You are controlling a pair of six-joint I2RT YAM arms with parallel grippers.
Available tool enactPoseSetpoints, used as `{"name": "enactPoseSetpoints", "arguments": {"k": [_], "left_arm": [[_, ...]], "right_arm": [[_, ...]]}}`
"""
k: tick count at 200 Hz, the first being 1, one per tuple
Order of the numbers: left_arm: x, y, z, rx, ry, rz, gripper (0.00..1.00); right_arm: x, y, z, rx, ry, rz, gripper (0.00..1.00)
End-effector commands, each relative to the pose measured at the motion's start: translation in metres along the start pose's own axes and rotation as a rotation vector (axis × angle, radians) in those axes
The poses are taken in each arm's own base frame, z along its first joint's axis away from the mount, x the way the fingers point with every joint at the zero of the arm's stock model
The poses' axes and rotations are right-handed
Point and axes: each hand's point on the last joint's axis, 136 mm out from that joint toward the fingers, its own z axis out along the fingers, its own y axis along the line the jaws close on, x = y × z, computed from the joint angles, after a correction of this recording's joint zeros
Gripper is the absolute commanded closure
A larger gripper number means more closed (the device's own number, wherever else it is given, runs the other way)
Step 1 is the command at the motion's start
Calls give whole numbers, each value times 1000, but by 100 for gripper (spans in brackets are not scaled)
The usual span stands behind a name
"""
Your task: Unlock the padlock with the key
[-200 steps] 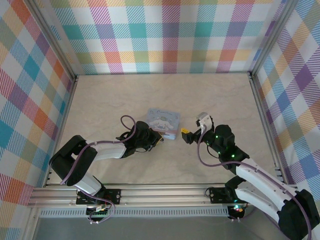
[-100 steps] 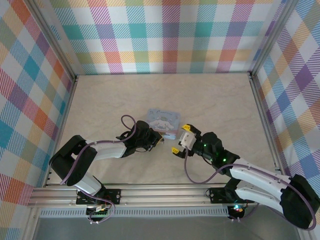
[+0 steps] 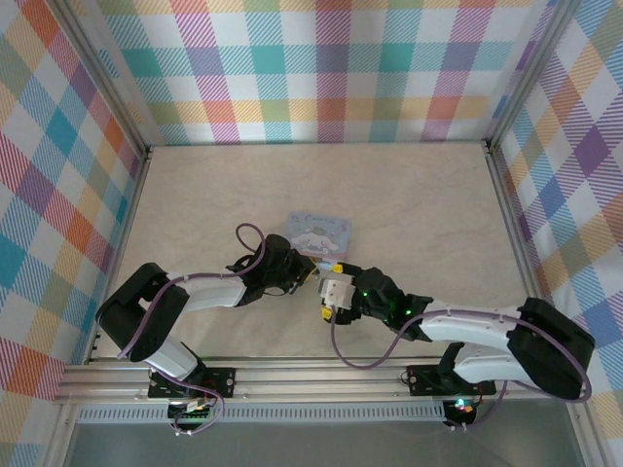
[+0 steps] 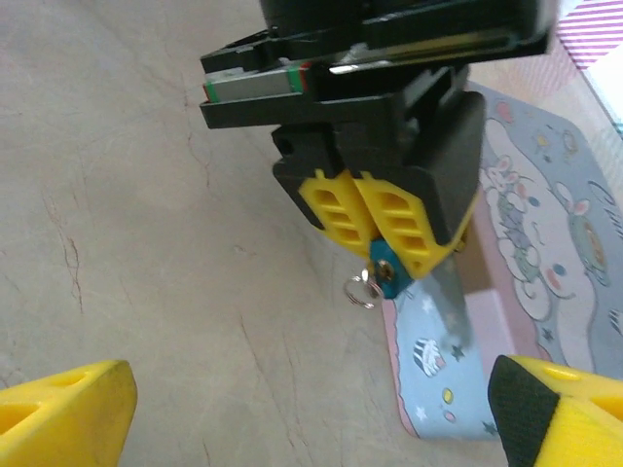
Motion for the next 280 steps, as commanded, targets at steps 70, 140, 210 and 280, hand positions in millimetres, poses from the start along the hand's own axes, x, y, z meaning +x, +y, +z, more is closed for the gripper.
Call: {"name": "enactPoseSetpoints", "arguments": {"k": [70,140,210,280], "left_arm": [[9,-12,5,26,40,0,100],[10,-11,6,24,46,-4,100],[11,-11,7,25,52,-4,100],[11,-10,7,23,53,-7,100]], "right_arm": [[-16,-16,28,70,8,-2,20],[-10,-26,40,140,39,-10,46],[-7,-32,47,184,48,-15,61],[-8,-32,49,187,42,-4,75]]}}
